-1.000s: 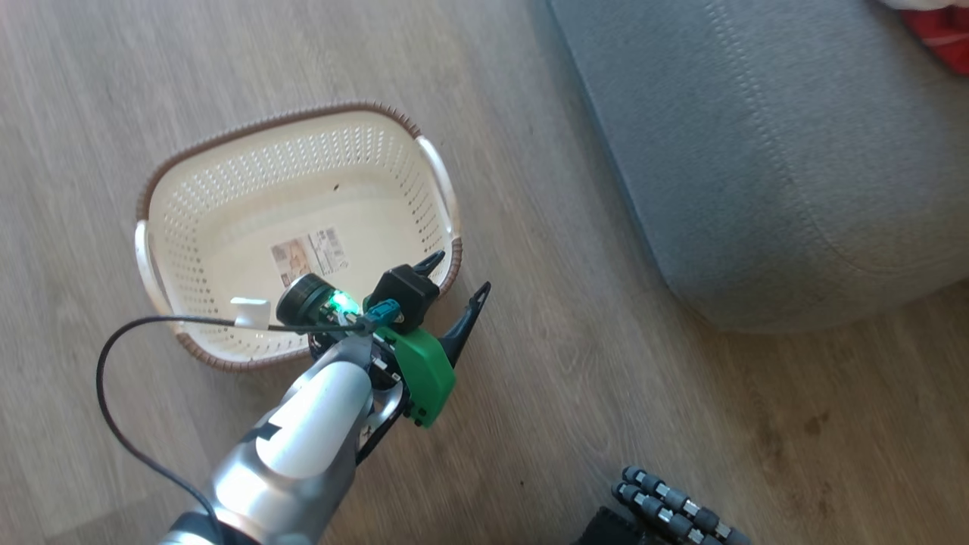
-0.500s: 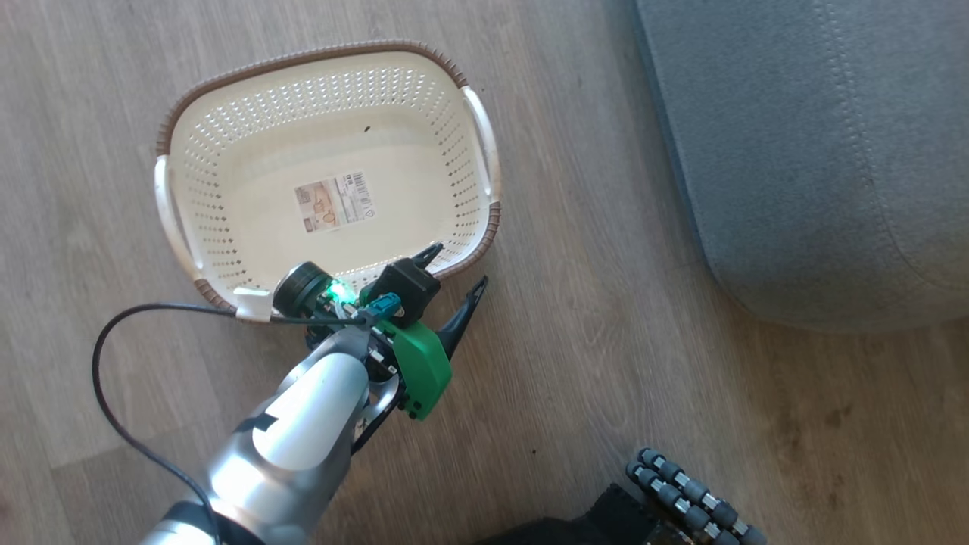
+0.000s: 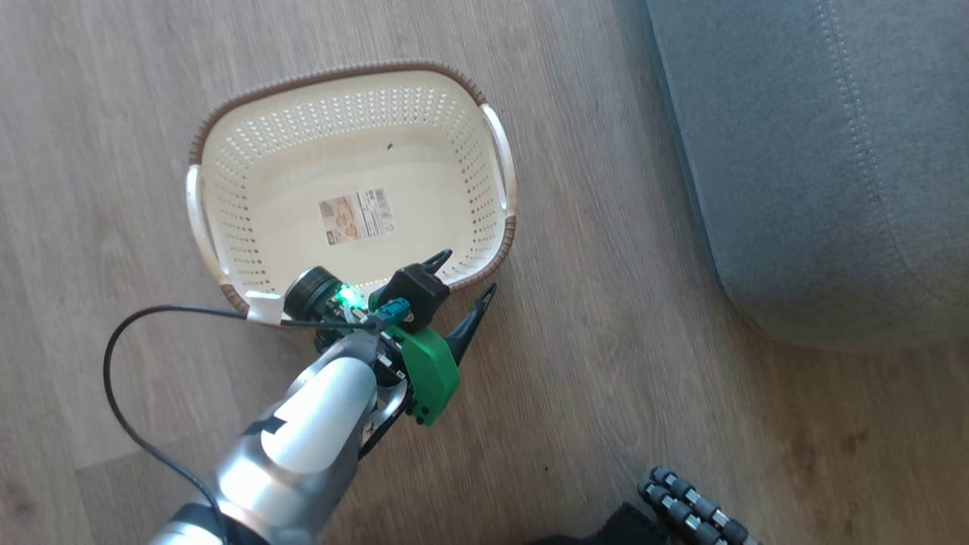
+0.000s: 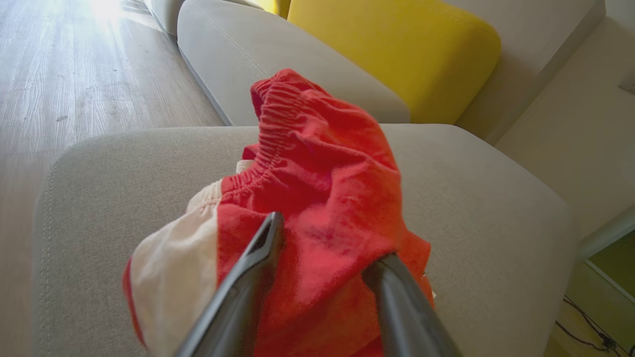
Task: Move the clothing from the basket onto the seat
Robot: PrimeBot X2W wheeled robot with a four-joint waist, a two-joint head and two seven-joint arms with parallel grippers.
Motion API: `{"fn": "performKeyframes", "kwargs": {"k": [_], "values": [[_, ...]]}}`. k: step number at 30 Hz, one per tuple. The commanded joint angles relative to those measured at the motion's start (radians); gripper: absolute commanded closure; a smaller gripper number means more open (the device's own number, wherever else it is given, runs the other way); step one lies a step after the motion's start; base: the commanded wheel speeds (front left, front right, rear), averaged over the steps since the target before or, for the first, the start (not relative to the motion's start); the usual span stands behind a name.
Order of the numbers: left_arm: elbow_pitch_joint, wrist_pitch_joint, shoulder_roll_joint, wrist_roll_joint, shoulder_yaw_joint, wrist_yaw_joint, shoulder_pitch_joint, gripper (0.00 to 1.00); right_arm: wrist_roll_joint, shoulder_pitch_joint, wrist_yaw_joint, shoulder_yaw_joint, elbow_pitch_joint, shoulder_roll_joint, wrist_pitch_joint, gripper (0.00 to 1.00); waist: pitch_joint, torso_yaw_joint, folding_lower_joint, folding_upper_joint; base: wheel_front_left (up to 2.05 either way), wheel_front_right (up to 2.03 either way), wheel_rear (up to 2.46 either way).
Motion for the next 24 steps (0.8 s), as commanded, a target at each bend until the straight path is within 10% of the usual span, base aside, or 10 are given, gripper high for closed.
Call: {"fn": "performKeyframes", "kwargs": {"k": [1, 24], "values": [[-0.019, -0.012, -0.004, -0.014, 0.029, 0.007, 0.010, 0.00, 0.021, 0.036, 0.000, 0.019, -0.051, -0.015, -0.009, 0.00, -0.017, 0.008, 0.0000, -0.0001, 0.00, 0.00, 0.00], [-0.175, -0.014, -0.006, -0.027, 0.288, 0.059, 0.206, 0.00, 0.214, 0.457, 0.000, 0.269, -0.292, 0.118, -0.009, 0.00, -0.300, 0.177, 0.0000, -0.0001, 0.00, 0.00, 0.00]]}}
